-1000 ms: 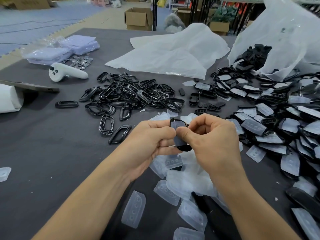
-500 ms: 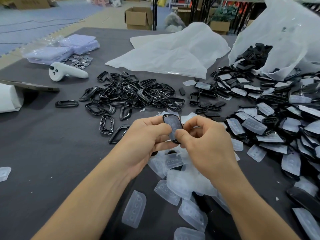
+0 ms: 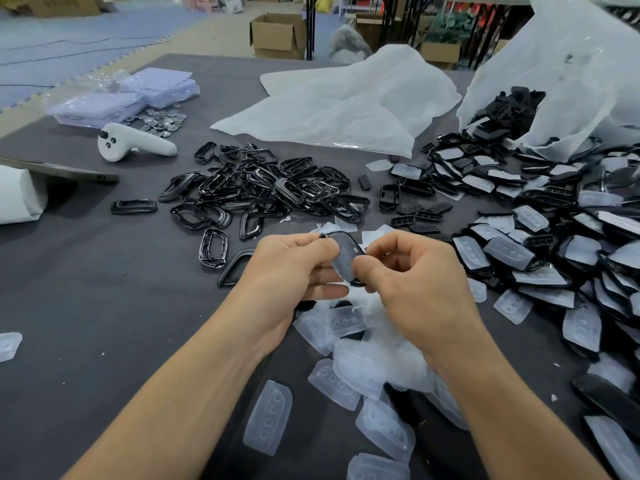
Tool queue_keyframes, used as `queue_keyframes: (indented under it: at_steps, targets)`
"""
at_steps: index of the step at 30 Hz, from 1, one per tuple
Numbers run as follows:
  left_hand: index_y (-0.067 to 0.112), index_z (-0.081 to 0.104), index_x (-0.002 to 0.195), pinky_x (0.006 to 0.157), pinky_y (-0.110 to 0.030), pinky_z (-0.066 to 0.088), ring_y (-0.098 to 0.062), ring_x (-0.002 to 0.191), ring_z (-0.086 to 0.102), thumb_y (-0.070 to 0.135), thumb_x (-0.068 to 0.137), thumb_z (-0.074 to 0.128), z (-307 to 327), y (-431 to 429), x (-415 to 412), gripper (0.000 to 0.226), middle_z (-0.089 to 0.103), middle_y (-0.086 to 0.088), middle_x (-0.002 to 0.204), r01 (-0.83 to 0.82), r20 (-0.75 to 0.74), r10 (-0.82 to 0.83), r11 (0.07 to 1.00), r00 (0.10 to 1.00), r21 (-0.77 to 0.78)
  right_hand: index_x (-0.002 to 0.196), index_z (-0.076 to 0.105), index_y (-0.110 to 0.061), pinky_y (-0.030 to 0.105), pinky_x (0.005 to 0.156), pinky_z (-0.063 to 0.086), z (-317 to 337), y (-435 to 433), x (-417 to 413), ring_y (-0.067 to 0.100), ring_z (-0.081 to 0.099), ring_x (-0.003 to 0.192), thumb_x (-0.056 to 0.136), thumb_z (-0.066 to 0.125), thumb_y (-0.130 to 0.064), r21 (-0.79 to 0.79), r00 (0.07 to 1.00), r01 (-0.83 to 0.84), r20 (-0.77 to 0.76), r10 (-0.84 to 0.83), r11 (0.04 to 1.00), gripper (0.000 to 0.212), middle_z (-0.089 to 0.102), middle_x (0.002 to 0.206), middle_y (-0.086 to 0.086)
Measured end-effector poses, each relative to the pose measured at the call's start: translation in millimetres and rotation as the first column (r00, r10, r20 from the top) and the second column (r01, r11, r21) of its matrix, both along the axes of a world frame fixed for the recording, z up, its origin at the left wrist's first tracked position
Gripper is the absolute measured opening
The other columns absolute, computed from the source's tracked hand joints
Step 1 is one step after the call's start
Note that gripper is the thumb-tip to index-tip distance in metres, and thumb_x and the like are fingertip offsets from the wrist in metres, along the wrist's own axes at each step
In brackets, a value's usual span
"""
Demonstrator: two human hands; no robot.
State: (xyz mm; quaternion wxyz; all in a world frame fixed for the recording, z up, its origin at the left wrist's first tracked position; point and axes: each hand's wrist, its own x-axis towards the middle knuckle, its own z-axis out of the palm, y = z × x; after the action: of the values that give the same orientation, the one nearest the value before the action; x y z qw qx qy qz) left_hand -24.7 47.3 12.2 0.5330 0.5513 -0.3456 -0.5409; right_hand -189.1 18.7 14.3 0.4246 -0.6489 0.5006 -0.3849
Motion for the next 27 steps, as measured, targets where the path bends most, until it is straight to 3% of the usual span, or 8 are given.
queue_keyframes:
  at_steps: [3,7,10,13,16,21,27]
  targets:
    - [0.011,0.08,0.077,0.058,-0.023,0.058,-0.02,0.07,0.075,0.009,0.101,0.057,2.4,1.5,-2.9,0.033,0.078,-0.013,0.084,-0.018,-0.008,0.018,0.999,1.0,-0.034,0.081,0.071,-0.025,0.03,0.057,0.05,0.0,1.5,0.9,0.013,0.066,0.056,0.088,0.076,-0.031,-0.007,0.999,-0.044,0.027,0.045,0.999,0.01,0.074,0.069,-0.003]
    - [0.005,0.08,0.094,0.062,-0.024,0.058,-0.02,0.072,0.068,0.01,0.095,0.067,0.7,0.2,-1.8,0.013,0.075,-0.016,0.088,-0.05,0.006,0.051,0.997,0.999,-0.05,0.081,0.071,-0.022,0.028,0.056,0.048,-1.5,-0.9,0.9,0.013,0.064,0.051,0.089,0.074,-0.019,0.006,0.997,-0.036,0.067,0.035,0.999,0.009,0.074,0.067,-0.001]
    - [0.017,0.083,0.096,0.065,-0.025,0.059,-0.015,0.07,0.066,0.013,0.079,0.075,0.4,-0.2,3.1,0.019,0.078,-0.013,0.087,-0.055,0.067,0.06,0.995,0.996,-0.08,0.078,0.073,-0.022,0.033,0.057,0.049,-0.6,-2.8,-0.6,0.012,0.06,0.051,0.082,0.074,-0.021,0.028,0.994,-0.047,0.104,0.044,0.998,0.004,0.073,0.065,0.001]
    - [0.011,0.081,0.096,0.059,-0.025,0.057,-0.015,0.062,0.07,0.004,0.089,0.075,1.3,-0.6,4.2,0.012,0.079,-0.011,0.08,-0.054,0.138,0.066,0.995,0.988,-0.088,0.077,0.075,-0.026,0.033,0.06,0.046,-0.8,-4.8,-1.3,0.009,0.058,0.053,0.076,0.07,-0.027,0.014,0.992,-0.02,0.121,0.019,1.0,0.006,0.071,0.063,-0.001]
    - [0.009,0.078,0.097,0.054,-0.022,0.056,-0.015,0.059,0.072,0.0,0.092,0.071,1.4,-0.2,-1.0,0.012,0.078,-0.01,0.075,-0.109,0.142,0.125,0.988,0.982,-0.113,0.079,0.076,-0.027,0.032,0.06,0.047,-2.9,-4.0,-1.0,0.01,0.059,0.054,0.081,0.07,-0.024,-0.018,0.989,0.028,0.146,-0.026,0.999,0.008,0.07,0.063,-0.002]
    - [0.011,0.076,0.094,0.055,-0.023,0.058,-0.015,0.058,0.072,-0.001,0.094,0.069,0.3,2.4,-12.9,0.013,0.078,-0.01,0.072,-0.179,0.147,0.209,0.965,0.967,-0.193,0.083,0.076,-0.026,0.028,0.055,0.051,-1.1,-1.7,0.6,0.017,0.073,0.059,0.085,0.072,-0.033,0.017,0.98,0.03,0.196,-0.033,0.999,0.008,0.075,0.069,-0.001]
    - [0.013,0.076,0.089,0.053,-0.025,0.057,-0.019,0.057,0.074,0.001,0.091,0.072,-1.2,5.8,-17.6,0.013,0.077,-0.009,0.069,-0.142,0.212,0.188,0.966,0.959,-0.215,0.078,0.072,-0.023,0.018,0.046,0.042,-0.6,-2.4,-3.8,0.012,0.061,0.044,0.091,0.076,-0.026,-0.054,0.992,0.074,0.102,-0.068,0.996,0.014,0.068,0.056,-0.001]
